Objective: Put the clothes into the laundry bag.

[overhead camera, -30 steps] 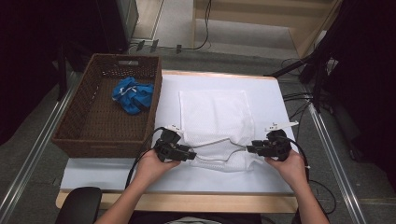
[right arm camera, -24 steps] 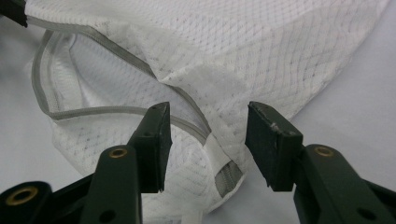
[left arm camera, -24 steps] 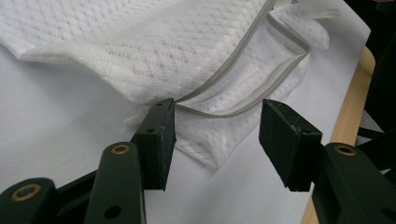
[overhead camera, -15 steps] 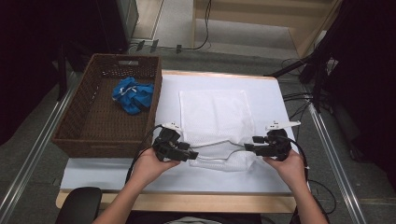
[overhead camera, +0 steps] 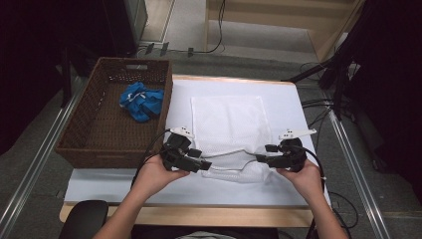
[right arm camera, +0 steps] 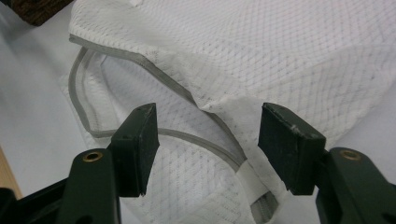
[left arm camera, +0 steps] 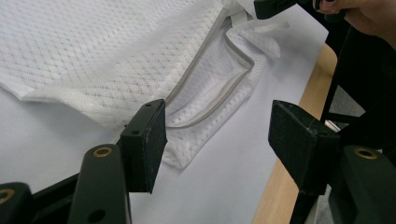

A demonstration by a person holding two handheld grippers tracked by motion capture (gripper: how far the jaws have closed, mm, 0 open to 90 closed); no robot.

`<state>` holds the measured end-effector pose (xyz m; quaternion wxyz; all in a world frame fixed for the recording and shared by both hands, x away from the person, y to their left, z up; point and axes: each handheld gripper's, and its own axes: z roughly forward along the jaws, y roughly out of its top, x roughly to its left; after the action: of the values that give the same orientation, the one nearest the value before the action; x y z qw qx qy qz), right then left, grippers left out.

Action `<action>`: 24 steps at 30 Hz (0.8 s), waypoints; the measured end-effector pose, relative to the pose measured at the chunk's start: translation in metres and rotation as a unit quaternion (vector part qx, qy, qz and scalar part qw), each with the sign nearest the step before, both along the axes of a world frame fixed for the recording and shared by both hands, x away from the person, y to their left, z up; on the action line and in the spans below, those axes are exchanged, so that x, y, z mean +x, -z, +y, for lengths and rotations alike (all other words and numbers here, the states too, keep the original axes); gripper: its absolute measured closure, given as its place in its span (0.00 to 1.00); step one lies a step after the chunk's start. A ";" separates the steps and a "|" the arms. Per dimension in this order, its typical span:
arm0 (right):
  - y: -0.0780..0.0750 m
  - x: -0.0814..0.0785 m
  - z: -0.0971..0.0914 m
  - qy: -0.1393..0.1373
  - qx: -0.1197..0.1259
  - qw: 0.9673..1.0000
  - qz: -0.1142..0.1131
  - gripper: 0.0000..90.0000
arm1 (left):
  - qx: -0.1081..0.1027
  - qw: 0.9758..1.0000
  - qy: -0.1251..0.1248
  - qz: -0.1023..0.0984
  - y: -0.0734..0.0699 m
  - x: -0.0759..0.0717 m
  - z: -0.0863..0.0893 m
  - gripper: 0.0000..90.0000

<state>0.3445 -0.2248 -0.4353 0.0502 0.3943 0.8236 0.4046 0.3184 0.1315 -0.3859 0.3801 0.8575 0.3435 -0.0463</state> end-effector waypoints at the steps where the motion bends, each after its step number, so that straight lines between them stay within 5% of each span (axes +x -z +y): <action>1: 0.000 -0.001 0.001 -0.003 -0.002 1.000 0.003 0.44 | 0.002 1.000 0.001 0.000 -0.002 0.000 0.000 0.42; 24: -0.001 0.001 0.018 -0.033 -0.012 0.999 -0.003 0.44 | 0.012 1.000 -0.017 -0.018 -0.036 -0.002 0.037 0.41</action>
<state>0.3452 -0.2071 -0.4341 0.0441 0.3647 0.8410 0.3973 0.3165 0.1688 -0.3495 0.3764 0.8567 0.3521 -0.0202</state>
